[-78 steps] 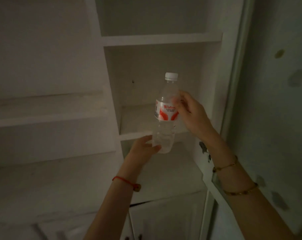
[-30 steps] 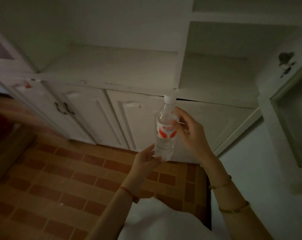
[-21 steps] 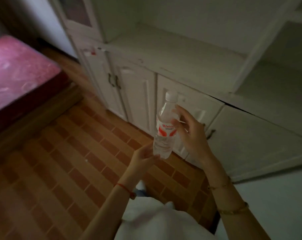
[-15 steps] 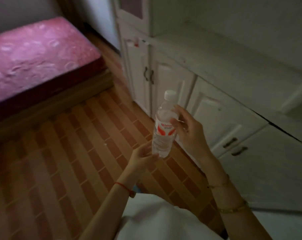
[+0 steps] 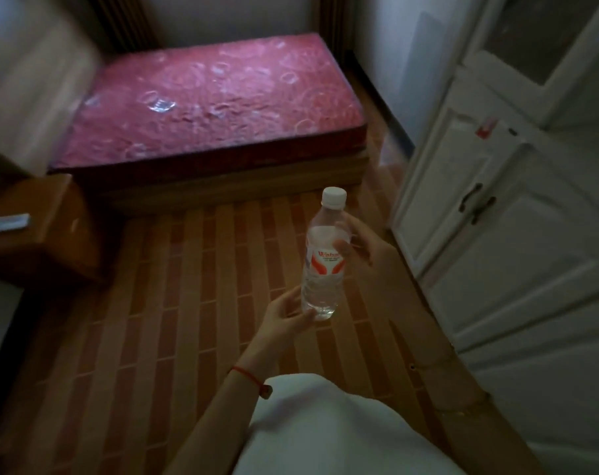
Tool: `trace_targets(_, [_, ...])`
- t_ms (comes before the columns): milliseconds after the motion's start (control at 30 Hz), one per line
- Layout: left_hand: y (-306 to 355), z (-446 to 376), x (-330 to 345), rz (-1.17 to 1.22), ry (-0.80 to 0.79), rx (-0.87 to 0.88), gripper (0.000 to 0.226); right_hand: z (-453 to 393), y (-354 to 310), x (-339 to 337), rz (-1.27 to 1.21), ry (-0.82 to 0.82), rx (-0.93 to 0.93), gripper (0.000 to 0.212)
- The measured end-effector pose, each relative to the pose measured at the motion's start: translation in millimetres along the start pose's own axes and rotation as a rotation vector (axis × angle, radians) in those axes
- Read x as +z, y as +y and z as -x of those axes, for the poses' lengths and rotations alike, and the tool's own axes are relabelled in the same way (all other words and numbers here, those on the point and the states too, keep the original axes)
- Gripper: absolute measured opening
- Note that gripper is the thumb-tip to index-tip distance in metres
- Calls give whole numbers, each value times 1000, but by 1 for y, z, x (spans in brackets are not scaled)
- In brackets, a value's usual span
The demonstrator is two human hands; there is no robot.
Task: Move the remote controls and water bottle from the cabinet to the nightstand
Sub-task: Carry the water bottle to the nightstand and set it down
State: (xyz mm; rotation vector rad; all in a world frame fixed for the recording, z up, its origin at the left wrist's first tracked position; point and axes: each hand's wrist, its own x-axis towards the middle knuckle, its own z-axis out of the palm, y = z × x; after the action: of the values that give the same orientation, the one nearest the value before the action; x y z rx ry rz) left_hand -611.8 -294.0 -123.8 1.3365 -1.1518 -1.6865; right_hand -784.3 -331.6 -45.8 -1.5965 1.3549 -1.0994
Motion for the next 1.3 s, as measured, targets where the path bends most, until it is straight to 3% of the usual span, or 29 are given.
trace_targets(167, [15, -20, -78, 40, 122, 0, 49, -70, -14, 70, -13, -115, -80, 54])
trace_targets(533, [35, -65, -202, 99, 429, 5, 35, -200, -24, 207, -42, -436, -182, 57])
trace_targets(800, [80, -145, -313, 90, 676, 0, 29, -349, -49, 314, -87, -642, -274, 49])
trace_targets(1133, [144, -234, -455, 195, 925, -42, 46, -510, -104, 441, -165, -846, -363, 46])
trace_targets(1300, [159, -257, -518, 247, 983, -53, 42, -556, -114, 507, -147, -910, -382, 47])
